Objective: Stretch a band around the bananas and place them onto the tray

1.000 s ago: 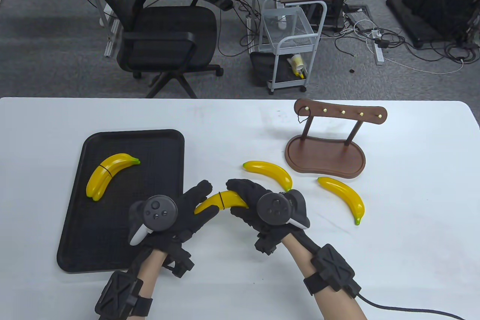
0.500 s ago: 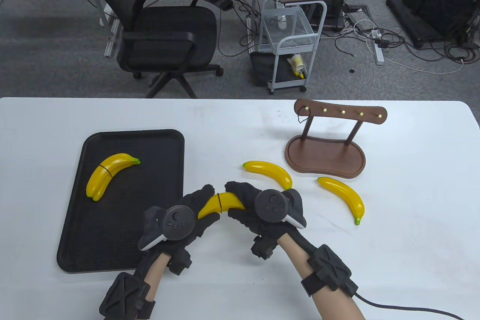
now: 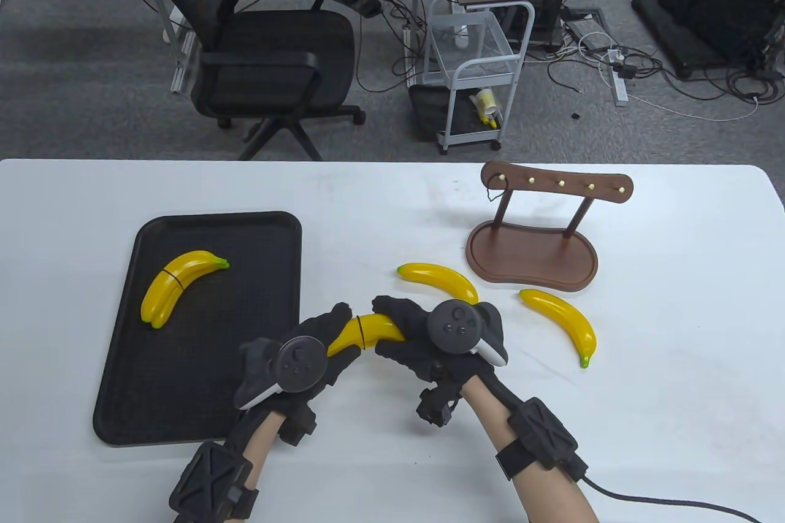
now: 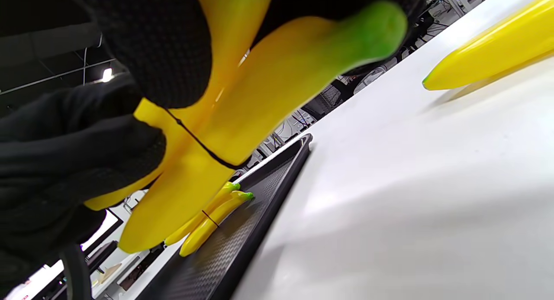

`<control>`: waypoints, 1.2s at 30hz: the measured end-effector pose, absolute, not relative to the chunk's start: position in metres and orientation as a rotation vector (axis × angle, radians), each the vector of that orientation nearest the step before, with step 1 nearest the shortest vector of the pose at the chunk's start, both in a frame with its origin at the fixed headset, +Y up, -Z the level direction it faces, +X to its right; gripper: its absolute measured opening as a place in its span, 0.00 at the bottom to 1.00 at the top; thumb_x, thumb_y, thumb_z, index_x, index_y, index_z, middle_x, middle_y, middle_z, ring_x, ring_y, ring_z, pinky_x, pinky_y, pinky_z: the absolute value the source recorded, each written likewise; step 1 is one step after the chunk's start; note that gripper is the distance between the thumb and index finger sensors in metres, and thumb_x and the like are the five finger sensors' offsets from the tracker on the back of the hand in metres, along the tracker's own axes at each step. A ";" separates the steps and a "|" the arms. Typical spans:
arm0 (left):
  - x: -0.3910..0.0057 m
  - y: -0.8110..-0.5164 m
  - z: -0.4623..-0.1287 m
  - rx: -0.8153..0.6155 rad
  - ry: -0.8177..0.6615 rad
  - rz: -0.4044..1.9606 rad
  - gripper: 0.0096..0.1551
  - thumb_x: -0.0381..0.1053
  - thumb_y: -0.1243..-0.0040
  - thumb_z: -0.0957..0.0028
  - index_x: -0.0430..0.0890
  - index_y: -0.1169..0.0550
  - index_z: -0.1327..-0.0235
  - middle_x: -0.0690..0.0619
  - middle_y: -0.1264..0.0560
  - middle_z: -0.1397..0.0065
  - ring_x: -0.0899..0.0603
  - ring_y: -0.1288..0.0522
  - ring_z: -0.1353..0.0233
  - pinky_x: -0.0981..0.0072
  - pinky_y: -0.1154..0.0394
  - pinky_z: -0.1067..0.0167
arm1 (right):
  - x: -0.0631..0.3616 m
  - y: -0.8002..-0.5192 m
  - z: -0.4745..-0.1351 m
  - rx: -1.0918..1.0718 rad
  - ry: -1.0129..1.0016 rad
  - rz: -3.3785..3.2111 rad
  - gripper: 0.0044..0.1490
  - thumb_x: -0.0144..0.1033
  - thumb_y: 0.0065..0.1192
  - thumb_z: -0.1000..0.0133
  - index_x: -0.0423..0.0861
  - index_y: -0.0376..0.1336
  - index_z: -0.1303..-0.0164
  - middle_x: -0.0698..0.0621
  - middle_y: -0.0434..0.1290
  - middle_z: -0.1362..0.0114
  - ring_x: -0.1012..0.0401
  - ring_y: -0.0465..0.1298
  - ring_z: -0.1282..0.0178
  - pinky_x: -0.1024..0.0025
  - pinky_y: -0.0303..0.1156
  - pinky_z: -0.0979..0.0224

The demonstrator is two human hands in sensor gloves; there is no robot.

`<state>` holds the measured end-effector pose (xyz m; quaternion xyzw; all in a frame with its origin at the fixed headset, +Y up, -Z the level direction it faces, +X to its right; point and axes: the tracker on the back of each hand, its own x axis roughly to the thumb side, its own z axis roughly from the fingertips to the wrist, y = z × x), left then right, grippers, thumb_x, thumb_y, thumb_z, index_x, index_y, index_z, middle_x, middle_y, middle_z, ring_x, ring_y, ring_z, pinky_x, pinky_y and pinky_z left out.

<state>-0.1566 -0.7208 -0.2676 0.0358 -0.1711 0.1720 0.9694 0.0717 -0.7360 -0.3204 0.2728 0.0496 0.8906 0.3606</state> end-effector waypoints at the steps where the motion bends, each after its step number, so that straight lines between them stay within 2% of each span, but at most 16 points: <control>1: -0.158 -0.721 -0.269 0.070 -0.338 0.355 0.40 0.61 0.32 0.43 0.47 0.33 0.22 0.50 0.23 0.25 0.43 0.18 0.30 0.51 0.24 0.30 | 0.073 -0.736 -0.321 0.697 0.125 2.293 0.46 0.43 0.70 0.44 0.41 0.53 0.19 0.40 0.64 0.20 0.42 0.69 0.25 0.48 0.71 0.30; 9: -0.176 -0.725 -0.286 0.068 -0.246 0.338 0.40 0.60 0.32 0.43 0.47 0.33 0.22 0.51 0.23 0.25 0.43 0.18 0.30 0.52 0.24 0.29 | 0.092 -0.730 -0.328 0.635 0.061 2.280 0.46 0.44 0.67 0.42 0.41 0.52 0.18 0.39 0.62 0.19 0.41 0.67 0.24 0.47 0.69 0.29; 27: -0.277 -0.730 -0.336 0.045 0.128 0.411 0.39 0.60 0.32 0.41 0.48 0.34 0.21 0.51 0.24 0.24 0.43 0.19 0.29 0.52 0.25 0.29 | 0.121 -0.724 -0.339 0.562 0.001 2.249 0.44 0.44 0.66 0.42 0.42 0.53 0.18 0.40 0.63 0.19 0.41 0.68 0.24 0.47 0.70 0.29; 36: -0.308 -0.744 -0.354 0.042 0.290 0.406 0.39 0.60 0.33 0.40 0.48 0.34 0.20 0.50 0.25 0.23 0.43 0.20 0.29 0.51 0.25 0.28 | 0.124 -0.725 -0.339 0.546 0.003 2.255 0.44 0.44 0.66 0.42 0.42 0.53 0.18 0.40 0.63 0.19 0.42 0.68 0.24 0.47 0.70 0.29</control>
